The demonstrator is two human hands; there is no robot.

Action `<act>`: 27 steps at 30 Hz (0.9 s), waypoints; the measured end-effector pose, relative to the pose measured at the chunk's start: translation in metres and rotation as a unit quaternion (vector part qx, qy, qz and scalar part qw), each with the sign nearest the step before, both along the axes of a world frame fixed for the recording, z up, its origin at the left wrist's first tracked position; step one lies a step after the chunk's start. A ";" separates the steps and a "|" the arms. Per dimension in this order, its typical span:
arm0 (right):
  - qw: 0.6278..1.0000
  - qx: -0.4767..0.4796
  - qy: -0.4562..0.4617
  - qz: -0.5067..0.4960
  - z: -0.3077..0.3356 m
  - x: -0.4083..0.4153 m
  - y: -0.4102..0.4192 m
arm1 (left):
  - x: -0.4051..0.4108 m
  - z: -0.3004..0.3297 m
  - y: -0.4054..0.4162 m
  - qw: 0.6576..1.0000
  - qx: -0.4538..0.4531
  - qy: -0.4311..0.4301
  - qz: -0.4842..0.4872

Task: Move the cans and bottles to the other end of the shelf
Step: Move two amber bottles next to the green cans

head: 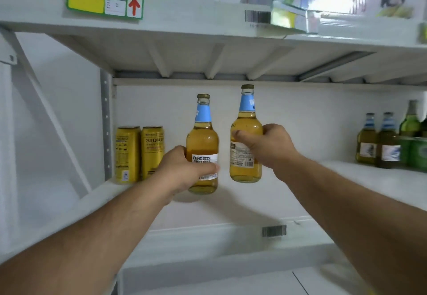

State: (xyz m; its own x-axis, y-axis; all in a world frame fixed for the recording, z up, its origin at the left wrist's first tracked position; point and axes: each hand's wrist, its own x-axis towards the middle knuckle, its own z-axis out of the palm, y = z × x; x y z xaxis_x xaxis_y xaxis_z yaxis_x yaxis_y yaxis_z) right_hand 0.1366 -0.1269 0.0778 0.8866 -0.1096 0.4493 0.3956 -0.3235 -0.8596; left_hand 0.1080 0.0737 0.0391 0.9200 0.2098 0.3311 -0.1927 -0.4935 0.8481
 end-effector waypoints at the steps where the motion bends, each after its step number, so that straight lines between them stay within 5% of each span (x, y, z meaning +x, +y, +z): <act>1: 1.000 0.001 0.000 -0.004 0.001 -0.003 -0.015 | 0.000 0.001 -0.015 1.000 0.002 0.000 -0.006; 27: 0.993 -0.007 -0.017 -0.120 0.003 -0.027 -0.369 | 0.021 0.007 -0.374 0.991 -0.011 0.008 -0.134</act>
